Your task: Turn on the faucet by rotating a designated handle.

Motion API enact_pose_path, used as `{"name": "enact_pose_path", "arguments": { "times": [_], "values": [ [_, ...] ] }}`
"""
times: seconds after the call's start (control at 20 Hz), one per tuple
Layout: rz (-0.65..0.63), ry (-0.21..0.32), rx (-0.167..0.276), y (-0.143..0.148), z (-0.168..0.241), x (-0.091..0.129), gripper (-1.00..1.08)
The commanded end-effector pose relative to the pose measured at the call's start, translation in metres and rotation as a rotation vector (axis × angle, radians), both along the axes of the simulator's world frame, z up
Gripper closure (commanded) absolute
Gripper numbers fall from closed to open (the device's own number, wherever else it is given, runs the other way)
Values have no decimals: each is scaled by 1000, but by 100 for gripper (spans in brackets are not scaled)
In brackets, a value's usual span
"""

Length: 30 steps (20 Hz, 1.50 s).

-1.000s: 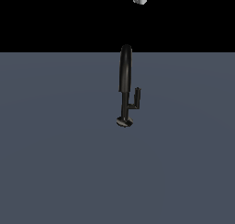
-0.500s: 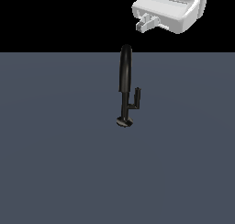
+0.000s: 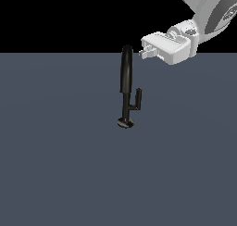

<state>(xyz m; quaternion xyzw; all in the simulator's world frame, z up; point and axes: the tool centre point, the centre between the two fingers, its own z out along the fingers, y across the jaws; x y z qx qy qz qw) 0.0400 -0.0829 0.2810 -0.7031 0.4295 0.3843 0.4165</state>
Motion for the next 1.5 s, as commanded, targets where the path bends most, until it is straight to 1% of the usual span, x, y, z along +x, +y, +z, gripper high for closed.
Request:
{"name": "enact_pose_path", "arguments": {
  "times": [0.0,0.2,0.4,0.6,0.75,0.9,1.05,1.45],
  "values": [
    [-55,55,59,-3,-22,9,108],
    [-142,141,148,-5,-57,19,108],
    [-218,216,226,-5,-89,25,108],
    [-277,275,287,-3,-114,29,108],
    [-310,308,320,-1,-128,30,108],
    [-332,329,342,1,-138,30,108],
    [-342,339,353,2,-142,30,108],
    [-335,332,347,2,-139,30,108]
  ]
}}
